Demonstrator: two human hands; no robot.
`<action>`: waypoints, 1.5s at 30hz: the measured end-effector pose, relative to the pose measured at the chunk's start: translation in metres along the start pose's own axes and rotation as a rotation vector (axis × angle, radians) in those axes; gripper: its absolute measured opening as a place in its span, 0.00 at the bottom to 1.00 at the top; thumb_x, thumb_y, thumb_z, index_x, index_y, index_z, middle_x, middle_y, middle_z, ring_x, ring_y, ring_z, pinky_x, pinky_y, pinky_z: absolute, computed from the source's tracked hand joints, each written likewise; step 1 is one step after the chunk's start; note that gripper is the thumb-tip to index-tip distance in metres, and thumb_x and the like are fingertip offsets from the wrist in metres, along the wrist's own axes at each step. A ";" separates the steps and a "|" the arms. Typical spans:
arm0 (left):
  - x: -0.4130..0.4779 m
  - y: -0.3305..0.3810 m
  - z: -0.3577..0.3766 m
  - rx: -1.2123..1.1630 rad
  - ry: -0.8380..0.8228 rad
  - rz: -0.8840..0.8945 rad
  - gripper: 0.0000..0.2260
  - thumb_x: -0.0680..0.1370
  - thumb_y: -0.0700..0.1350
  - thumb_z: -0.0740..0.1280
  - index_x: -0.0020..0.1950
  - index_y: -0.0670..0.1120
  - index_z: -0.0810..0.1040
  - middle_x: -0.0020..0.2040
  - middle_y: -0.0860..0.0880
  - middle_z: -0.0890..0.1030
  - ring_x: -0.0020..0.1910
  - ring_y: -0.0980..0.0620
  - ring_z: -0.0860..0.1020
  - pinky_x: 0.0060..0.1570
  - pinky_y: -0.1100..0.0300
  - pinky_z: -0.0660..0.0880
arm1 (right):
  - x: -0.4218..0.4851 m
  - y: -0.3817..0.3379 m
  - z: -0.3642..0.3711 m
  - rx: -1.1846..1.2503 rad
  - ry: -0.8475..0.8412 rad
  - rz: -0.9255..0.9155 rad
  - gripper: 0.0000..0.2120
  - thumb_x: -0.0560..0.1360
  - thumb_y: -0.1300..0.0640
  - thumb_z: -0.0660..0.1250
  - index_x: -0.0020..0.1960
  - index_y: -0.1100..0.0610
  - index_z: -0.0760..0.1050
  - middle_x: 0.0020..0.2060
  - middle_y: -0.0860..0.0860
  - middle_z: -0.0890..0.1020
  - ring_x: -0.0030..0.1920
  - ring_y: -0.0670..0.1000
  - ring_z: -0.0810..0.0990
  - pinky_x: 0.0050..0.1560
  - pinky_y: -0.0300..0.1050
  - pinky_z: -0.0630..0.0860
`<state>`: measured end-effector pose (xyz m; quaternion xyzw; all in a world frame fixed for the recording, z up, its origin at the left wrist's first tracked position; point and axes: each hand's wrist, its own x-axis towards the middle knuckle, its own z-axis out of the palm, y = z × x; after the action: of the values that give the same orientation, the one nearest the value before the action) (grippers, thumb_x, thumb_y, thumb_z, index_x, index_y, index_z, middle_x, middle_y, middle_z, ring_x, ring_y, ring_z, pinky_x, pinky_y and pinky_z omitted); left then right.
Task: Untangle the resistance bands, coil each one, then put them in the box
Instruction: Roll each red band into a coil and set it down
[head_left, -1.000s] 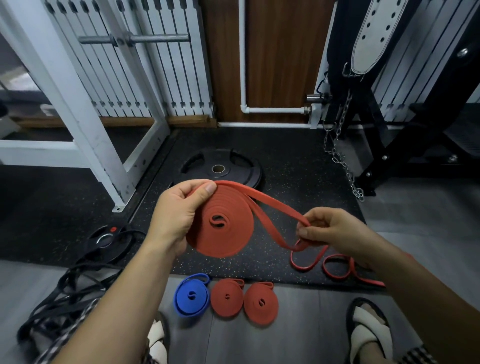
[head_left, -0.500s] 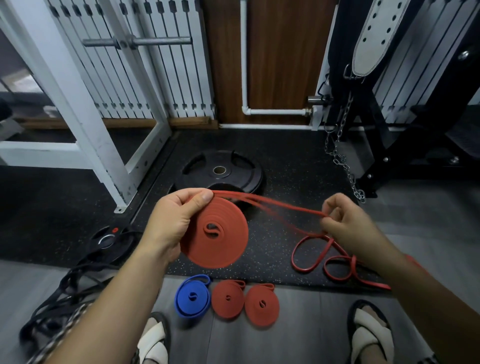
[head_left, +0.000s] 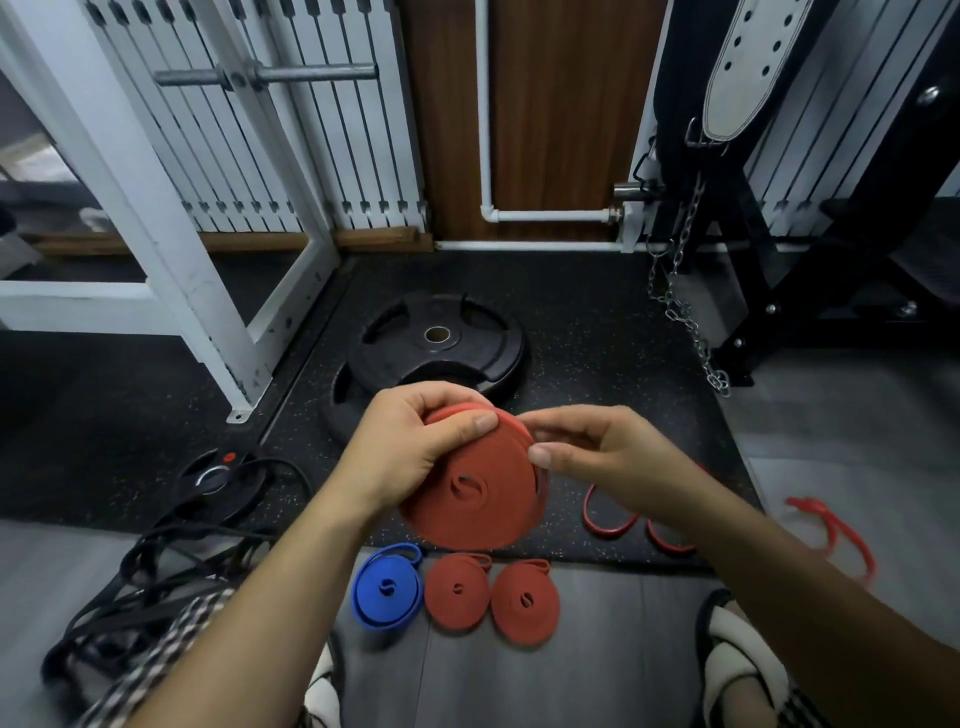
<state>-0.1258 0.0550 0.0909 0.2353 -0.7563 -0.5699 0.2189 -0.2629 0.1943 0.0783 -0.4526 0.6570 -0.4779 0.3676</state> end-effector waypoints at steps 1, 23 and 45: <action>0.001 0.000 -0.001 0.001 0.001 0.006 0.05 0.70 0.39 0.72 0.38 0.50 0.82 0.36 0.56 0.83 0.39 0.61 0.80 0.42 0.68 0.75 | 0.002 0.000 0.002 0.012 0.036 -0.020 0.11 0.71 0.60 0.69 0.50 0.47 0.79 0.47 0.48 0.85 0.50 0.44 0.82 0.52 0.38 0.77; 0.020 -0.008 0.029 -0.502 0.642 -0.137 0.05 0.75 0.41 0.68 0.40 0.48 0.79 0.39 0.50 0.81 0.38 0.55 0.78 0.41 0.63 0.76 | 0.013 0.006 0.024 0.458 0.295 0.090 0.11 0.79 0.56 0.58 0.48 0.55 0.80 0.40 0.59 0.85 0.40 0.48 0.83 0.42 0.38 0.80; 0.028 -0.019 0.019 -0.531 0.109 -0.501 0.12 0.74 0.55 0.65 0.44 0.46 0.76 0.32 0.49 0.81 0.31 0.51 0.79 0.38 0.57 0.77 | 0.006 0.010 0.016 0.289 0.308 0.111 0.12 0.81 0.58 0.54 0.51 0.56 0.76 0.23 0.43 0.79 0.26 0.38 0.77 0.28 0.29 0.70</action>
<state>-0.1576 0.0480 0.0694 0.3781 -0.4881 -0.7690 0.1658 -0.2528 0.1852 0.0644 -0.2800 0.6540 -0.6095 0.3498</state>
